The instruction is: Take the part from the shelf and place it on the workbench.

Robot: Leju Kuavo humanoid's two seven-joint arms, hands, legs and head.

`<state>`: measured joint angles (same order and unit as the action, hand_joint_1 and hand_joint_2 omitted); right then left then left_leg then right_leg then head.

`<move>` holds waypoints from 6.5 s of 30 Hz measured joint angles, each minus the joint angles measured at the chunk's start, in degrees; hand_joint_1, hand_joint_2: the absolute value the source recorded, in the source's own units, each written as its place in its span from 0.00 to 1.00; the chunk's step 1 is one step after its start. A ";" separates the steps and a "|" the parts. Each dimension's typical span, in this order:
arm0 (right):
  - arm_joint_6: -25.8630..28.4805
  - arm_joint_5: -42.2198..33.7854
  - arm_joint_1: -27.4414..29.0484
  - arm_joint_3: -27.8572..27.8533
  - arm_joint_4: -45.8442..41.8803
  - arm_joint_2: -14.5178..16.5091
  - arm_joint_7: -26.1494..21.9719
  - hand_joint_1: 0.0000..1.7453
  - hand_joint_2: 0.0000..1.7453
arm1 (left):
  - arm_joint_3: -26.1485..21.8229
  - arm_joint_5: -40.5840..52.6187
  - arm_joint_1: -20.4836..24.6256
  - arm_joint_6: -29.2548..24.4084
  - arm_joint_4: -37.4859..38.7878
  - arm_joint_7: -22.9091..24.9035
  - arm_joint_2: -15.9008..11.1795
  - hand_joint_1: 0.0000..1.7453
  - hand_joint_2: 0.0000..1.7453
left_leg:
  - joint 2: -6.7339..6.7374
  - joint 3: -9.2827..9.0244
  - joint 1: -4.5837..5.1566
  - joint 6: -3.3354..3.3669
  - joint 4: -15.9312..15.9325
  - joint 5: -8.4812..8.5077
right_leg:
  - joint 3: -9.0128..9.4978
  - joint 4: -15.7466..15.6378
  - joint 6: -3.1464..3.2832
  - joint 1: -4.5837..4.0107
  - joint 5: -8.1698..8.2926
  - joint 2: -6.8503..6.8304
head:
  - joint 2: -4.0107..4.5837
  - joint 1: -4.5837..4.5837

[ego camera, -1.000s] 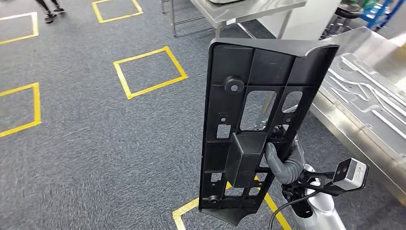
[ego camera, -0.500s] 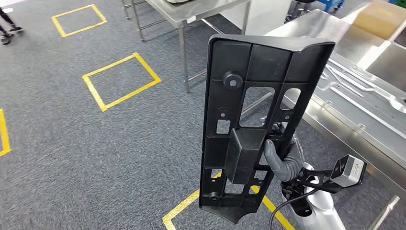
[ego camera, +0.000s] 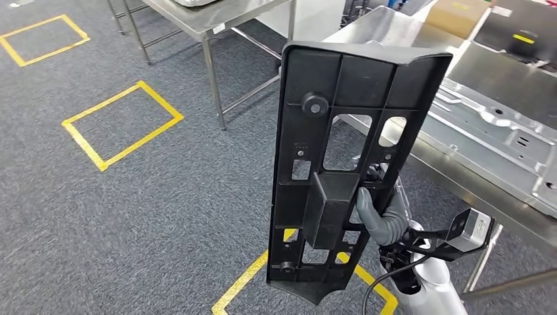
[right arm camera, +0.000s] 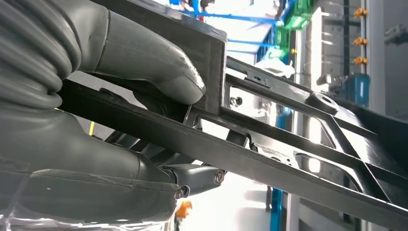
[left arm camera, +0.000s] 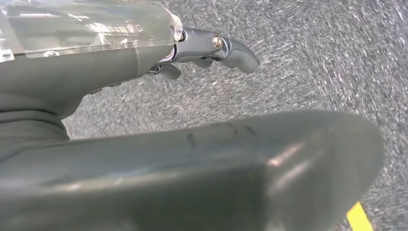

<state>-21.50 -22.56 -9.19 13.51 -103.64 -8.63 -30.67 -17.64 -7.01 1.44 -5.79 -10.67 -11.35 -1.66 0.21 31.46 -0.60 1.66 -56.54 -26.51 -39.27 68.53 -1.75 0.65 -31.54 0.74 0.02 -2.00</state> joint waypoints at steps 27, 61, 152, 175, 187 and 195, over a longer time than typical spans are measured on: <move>1.18 -0.17 -1.23 1.72 1.66 0.39 -0.60 1.00 1.00 | -1.25 -0.07 0.47 -0.09 -0.02 0.10 -0.10 0.00 0.00 | -2.74 0.14 0.06 -0.97 -0.39 0.05 | 5.30 -11.21 1.33 -0.37 6.48 5.95 | 0.00 0.00; 6.40 1.14 -4.40 6.96 3.30 0.98 -2.18 1.00 1.00 | -4.43 -1.27 0.63 3.42 -0.07 -2.20 0.14 0.00 0.00 | -0.63 0.62 -0.48 0.08 -0.90 0.01 | 1.45 -3.85 -0.02 -0.23 2.50 1.45 | 0.00 0.01; 25.05 18.63 -43.14 -4.50 17.44 -1.04 8.18 1.00 1.00 | -7.10 4.50 0.61 7.29 -0.45 -5.02 -1.41 0.00 0.00 | -0.49 6.64 0.26 -0.42 -1.92 4.93 | 9.95 -7.64 0.88 -0.43 -1.53 -0.13 | 0.00 0.03; 18.88 68.63 -53.24 34.01 62.26 20.00 19.15 1.00 1.00 | -8.39 6.80 1.03 12.14 -0.46 -10.98 -1.30 0.00 0.00 | -0.48 8.79 -0.27 -3.35 -9.45 1.96 | 7.08 -10.53 3.75 -0.70 4.67 0.22 | 0.00 0.02; 13.80 68.54 -49.40 45.33 66.78 27.35 20.68 0.50 0.50 | -8.48 7.70 0.90 13.54 -0.46 -12.33 -0.97 0.00 0.50 | -0.40 4.54 -0.42 -0.95 -1.50 3.28 | -1.54 6.31 1.26 -0.83 -3.09 -0.40 | 0.00 0.04; 13.38 67.38 -48.32 49.53 66.54 28.57 20.66 0.00 0.00 | -8.48 9.27 0.92 12.98 -0.46 -12.24 -0.36 0.00 1.00 | -0.54 3.52 -0.03 -2.33 -1.30 2.74 | 4.87 -10.36 3.15 -1.45 6.07 -0.55 | 0.00 0.04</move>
<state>-8.11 44.82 -57.51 63.04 -37.10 19.94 -10.00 -26.12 2.26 2.36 7.19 -11.13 -23.59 -2.02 -0.34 34.98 -0.63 -0.67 -57.84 -23.76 -34.40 58.17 1.39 -0.80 -25.47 0.19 0.02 -1.96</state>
